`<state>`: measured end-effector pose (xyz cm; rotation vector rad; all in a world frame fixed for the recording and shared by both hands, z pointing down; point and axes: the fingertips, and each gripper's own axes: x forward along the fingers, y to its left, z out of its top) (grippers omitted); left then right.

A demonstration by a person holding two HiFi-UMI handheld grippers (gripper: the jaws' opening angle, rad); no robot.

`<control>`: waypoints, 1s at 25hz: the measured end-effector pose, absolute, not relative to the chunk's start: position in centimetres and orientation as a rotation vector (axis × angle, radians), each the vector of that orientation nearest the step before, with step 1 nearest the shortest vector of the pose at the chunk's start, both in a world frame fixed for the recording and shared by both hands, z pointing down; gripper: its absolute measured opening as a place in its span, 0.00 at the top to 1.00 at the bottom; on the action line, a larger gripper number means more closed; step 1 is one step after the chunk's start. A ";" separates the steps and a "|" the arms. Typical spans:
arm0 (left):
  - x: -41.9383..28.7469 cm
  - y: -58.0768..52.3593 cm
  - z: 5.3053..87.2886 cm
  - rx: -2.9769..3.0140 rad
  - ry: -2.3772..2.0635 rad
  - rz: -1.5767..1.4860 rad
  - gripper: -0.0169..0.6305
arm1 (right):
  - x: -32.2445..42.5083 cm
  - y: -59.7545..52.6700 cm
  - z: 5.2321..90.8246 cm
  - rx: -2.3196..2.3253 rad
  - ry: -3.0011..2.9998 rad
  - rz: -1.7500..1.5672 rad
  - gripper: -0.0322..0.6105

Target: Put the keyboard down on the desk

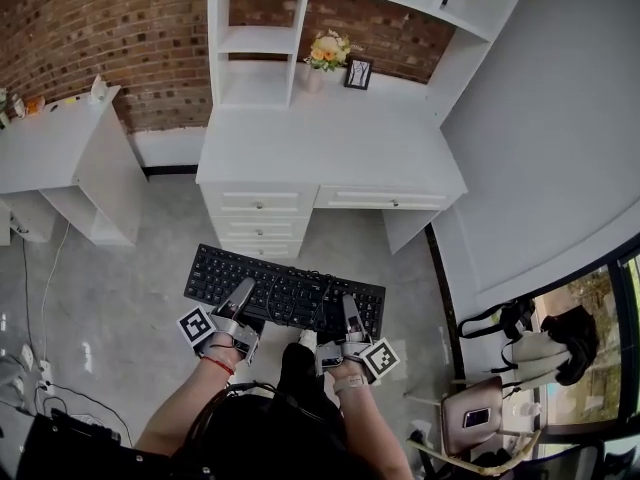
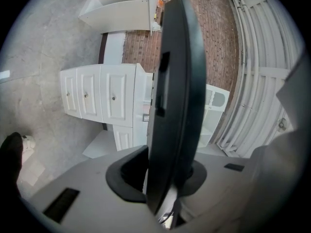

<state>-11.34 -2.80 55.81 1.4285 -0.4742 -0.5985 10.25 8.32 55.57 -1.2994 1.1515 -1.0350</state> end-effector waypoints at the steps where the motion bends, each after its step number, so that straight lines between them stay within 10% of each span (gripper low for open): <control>1: -11.0 -3.5 55.8 1.428 -0.479 -0.607 0.88 | 10.7 7.4 55.5 -1.292 1.158 -1.040 0.76; 25: 2.0 -16.7 56.5 1.373 -0.593 -0.683 0.88 | 24.8 -8.6 56.1 -1.244 1.230 -1.164 0.76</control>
